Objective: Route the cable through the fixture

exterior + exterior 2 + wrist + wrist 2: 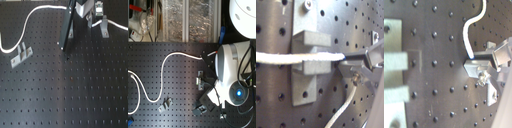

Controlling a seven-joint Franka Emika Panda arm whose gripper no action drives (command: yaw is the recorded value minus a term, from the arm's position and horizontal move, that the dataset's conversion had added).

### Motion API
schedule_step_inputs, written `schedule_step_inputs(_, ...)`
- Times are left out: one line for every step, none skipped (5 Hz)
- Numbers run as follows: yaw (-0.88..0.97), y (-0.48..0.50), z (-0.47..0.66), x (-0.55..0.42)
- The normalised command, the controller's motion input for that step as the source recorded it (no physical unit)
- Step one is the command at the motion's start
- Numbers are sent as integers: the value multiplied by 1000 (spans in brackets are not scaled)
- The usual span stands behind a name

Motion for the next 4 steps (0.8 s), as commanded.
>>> schedule_step_inputs(0, 68, 0, -65)
schedule_step_inputs(-428, 59, -197, -62)
schedule_step_inputs(-177, 72, -333, -250)
schedule_step_inputs(-37, 0, 0, 0)
